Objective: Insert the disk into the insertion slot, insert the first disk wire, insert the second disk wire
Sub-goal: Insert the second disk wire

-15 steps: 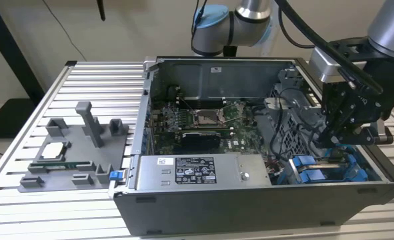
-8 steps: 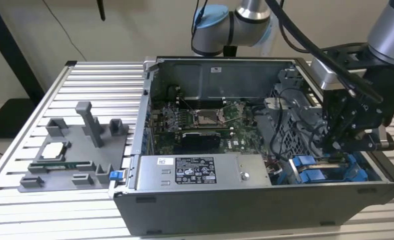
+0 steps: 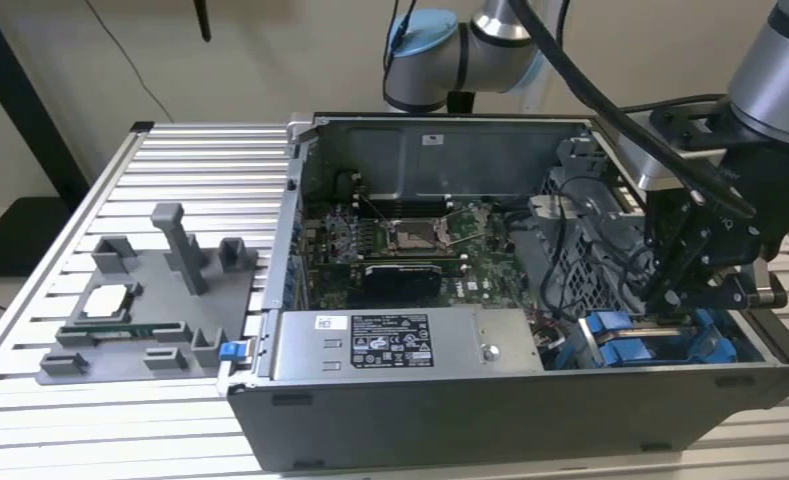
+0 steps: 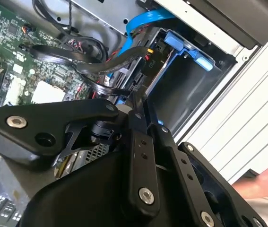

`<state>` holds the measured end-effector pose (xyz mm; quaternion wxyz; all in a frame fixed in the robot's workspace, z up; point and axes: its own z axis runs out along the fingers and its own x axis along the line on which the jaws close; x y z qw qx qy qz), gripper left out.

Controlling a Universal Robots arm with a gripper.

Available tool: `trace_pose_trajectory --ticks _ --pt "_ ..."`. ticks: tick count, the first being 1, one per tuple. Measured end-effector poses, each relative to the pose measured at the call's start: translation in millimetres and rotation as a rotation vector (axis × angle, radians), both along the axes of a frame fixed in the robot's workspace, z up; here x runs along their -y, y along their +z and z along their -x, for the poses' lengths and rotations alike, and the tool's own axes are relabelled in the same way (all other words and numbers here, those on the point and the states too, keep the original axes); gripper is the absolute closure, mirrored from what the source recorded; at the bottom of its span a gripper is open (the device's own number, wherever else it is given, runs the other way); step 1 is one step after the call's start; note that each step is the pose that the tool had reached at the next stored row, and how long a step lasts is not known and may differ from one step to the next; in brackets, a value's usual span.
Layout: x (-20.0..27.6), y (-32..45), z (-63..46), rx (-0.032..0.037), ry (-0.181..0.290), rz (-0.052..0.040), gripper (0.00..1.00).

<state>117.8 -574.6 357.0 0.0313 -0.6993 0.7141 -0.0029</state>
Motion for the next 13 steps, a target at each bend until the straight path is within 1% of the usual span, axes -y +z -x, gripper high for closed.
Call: trace_pose_trajectory --ticks 3,7,13 --pt "0.0 -0.4 -0.3 0.0000 0.000 -0.0002 1.00" --pt "-1.1 -1.7 -1.9 0.0004 0.000 -0.0003 1.00" --pt "-4.7 -4.7 -4.8 0.0033 0.000 -0.0002 1.00"
